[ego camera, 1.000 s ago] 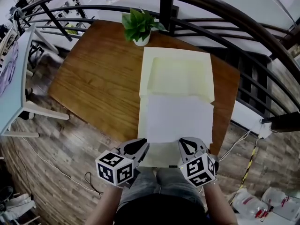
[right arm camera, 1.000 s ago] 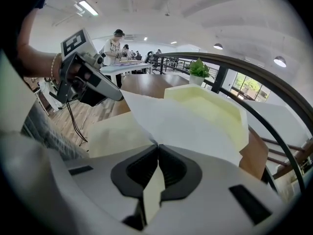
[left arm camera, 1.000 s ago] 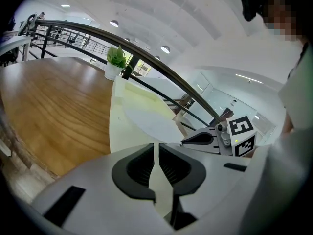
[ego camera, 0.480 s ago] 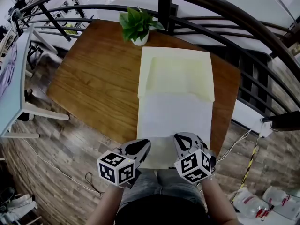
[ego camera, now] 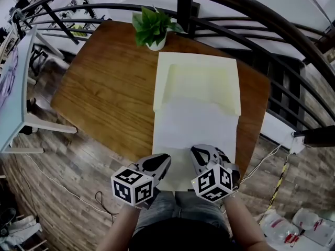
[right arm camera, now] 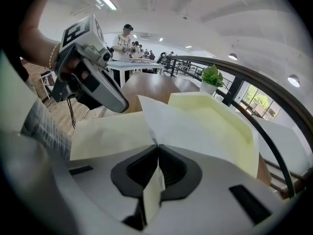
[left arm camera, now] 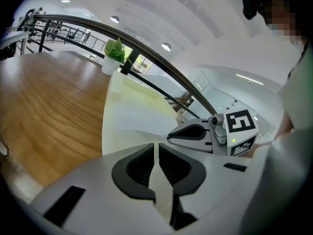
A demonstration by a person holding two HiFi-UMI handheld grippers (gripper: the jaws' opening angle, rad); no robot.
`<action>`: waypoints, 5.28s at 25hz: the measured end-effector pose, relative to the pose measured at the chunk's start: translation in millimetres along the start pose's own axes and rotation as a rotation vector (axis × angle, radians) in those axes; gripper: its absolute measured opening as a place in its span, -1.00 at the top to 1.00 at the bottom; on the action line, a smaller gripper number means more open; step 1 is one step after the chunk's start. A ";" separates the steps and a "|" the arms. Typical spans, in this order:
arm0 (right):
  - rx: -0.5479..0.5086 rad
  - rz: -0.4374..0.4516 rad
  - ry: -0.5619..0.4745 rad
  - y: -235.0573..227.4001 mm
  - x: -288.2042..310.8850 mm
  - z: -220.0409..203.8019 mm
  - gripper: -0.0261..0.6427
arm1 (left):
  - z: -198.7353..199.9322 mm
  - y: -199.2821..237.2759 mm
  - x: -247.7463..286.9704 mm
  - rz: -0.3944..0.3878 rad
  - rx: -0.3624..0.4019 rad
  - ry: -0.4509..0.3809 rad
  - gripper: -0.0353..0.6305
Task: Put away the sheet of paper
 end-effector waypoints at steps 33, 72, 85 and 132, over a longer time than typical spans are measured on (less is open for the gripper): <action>-0.368 -0.049 0.056 -41.7 44.7 16.3 0.83 | 36.3 7.8 29.9 -0.005 0.006 -0.009 0.77; -0.650 0.006 0.092 -41.0 47.2 2.8 0.84 | 38.6 8.4 30.9 -0.002 -0.003 -0.022 0.77; -0.554 -0.097 0.108 -70.8 56.5 3.9 0.83 | 51.7 7.1 44.4 -0.006 0.007 -0.025 0.77; 0.021 -0.241 -0.057 -89.1 8.5 21.3 0.57 | 51.5 -13.0 31.5 -0.060 0.100 -0.027 0.77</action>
Point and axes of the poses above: the fingertips, and each gripper's own axes: x forward along the fingers, y to its left, z out of its top, the point moved 10 cm from there along -x, backward along the fingers, and after that the axes turned 14 degrees about -x, right-handed, at the moved point
